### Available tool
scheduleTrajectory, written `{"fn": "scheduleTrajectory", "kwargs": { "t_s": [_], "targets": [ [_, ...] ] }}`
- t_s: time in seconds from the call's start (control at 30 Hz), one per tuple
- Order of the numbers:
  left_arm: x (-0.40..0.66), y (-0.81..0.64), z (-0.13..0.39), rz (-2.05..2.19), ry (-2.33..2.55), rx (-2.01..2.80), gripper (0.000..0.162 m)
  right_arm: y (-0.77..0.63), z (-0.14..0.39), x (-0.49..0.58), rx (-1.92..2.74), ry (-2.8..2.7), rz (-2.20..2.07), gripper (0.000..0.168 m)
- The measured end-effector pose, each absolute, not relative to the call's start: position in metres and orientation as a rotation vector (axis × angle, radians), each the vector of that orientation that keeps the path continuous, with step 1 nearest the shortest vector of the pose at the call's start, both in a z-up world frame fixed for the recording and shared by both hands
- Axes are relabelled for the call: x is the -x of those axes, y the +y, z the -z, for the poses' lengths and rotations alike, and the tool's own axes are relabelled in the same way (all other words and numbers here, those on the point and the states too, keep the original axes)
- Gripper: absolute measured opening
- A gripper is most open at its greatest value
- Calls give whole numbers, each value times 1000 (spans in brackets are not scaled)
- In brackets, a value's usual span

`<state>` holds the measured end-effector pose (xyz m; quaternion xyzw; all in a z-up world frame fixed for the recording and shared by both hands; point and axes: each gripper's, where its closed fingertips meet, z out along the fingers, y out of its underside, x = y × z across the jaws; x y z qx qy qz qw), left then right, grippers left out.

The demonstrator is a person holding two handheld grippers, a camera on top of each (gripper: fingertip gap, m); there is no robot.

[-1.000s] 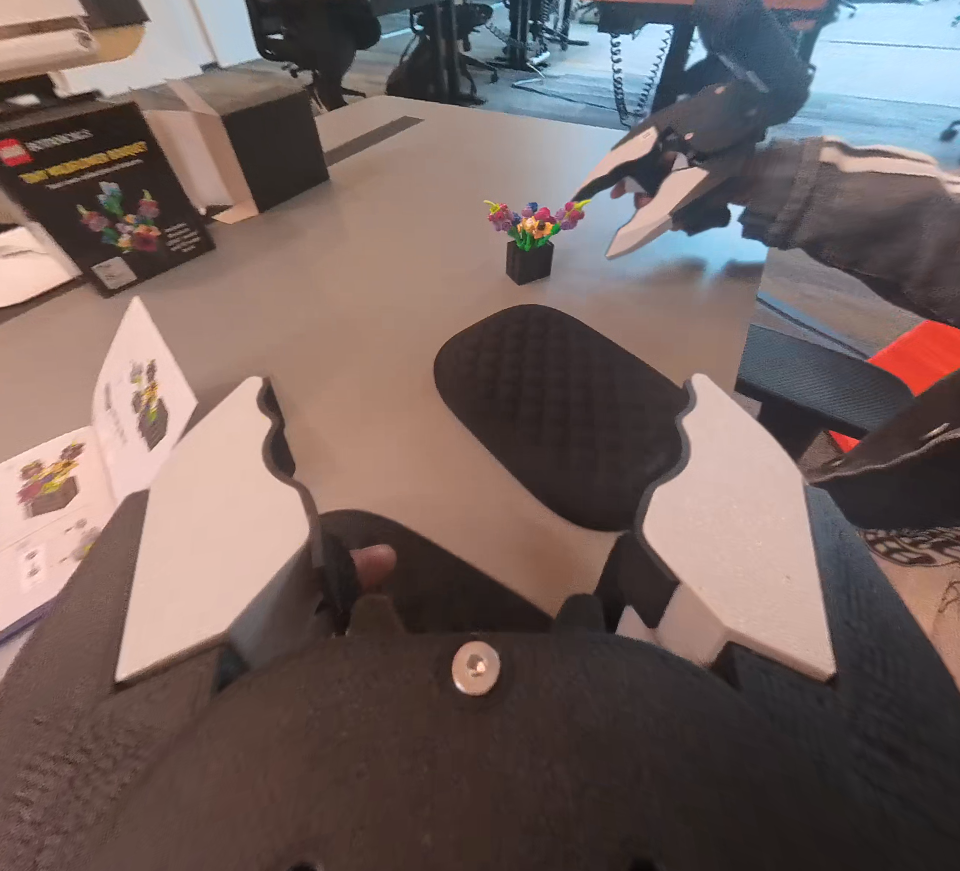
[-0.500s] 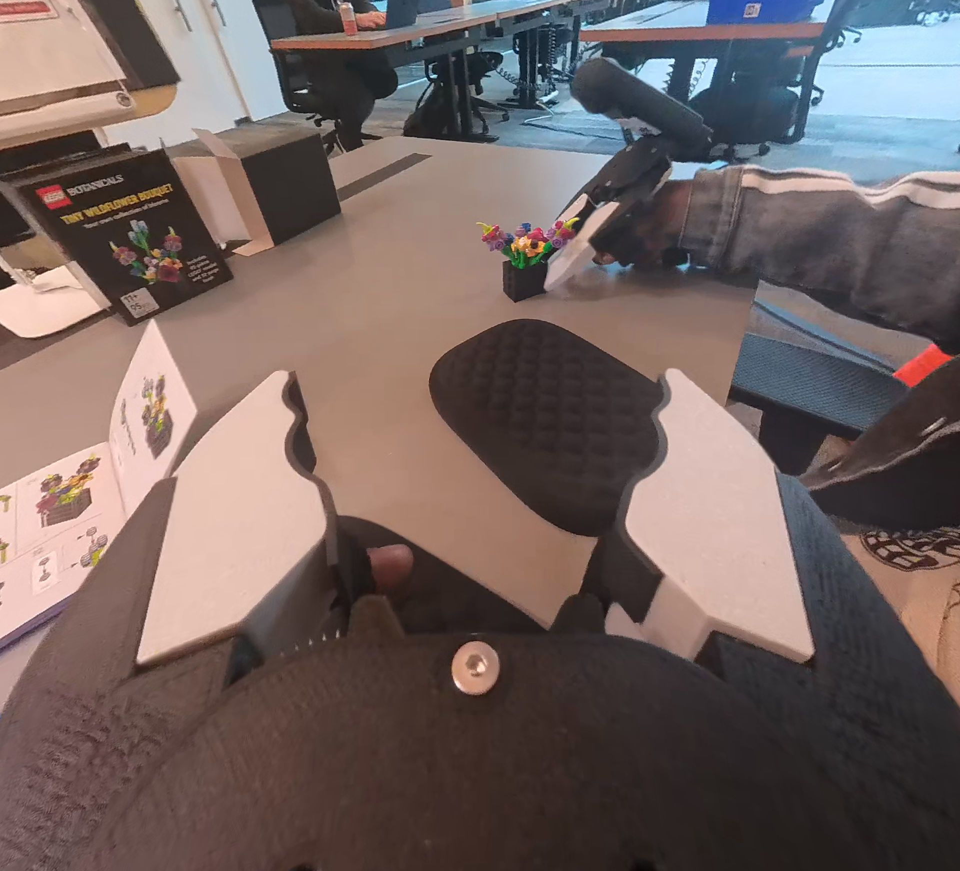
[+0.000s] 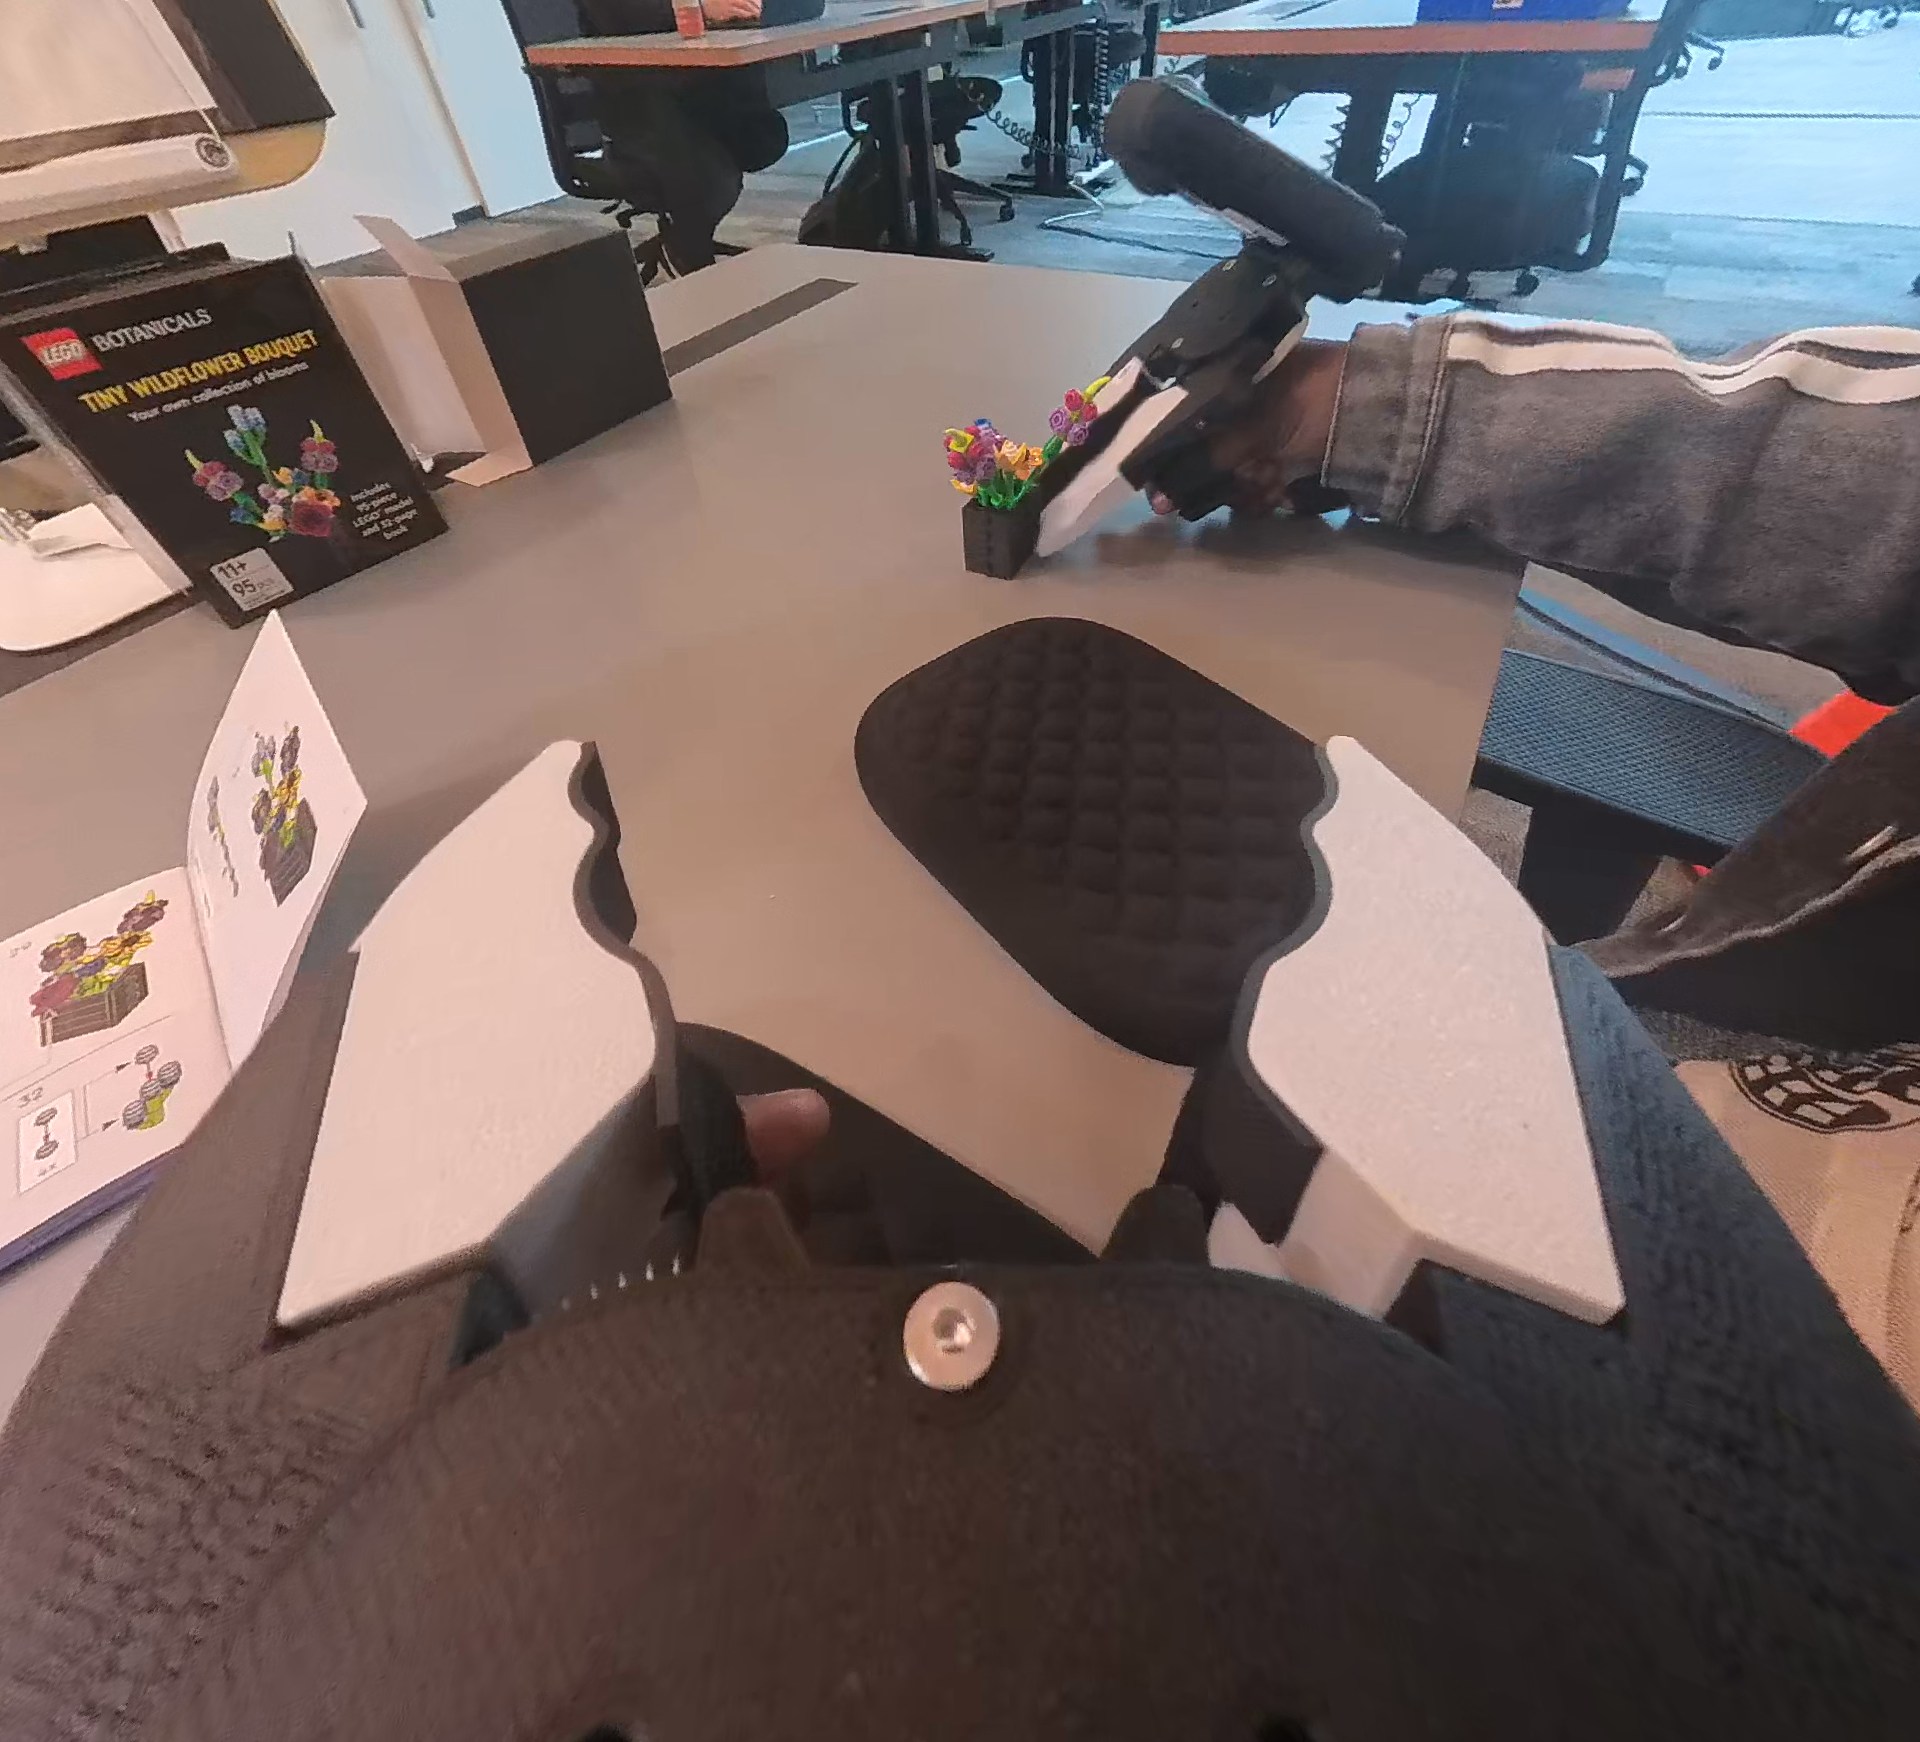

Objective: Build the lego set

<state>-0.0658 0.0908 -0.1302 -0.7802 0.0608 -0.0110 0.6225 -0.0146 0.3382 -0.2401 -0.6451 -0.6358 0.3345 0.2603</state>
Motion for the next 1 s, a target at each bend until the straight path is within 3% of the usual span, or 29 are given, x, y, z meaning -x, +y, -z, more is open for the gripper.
{"fn": "scheduleTrajectory", "kwargs": {
  "t_s": [0.17, 0.27, 0.5, 0.7, 1.0],
  "targets": [
    [67, 91, 132, 19, 134, 1791, 122, 333, 227, -5, 1918, -1418, -787, 72],
    [64, 95, 130, 53, 123, 1773, 122, 322, 226, -2, 1962, -1244, -697, 77],
    [56, 93, 123, 41, 149, 1725, 121, 323, 238, 20, 2058, -1101, -586, 66],
    [60, 88, 124, 92, 129, 1690, 121, 333, 238, 22, 2025, -1120, -505, 40],
    [70, 82, 132, 106, 86, 1689, 120, 367, 241, 41, 2002, -1169, -462, 39]
  ]
}}
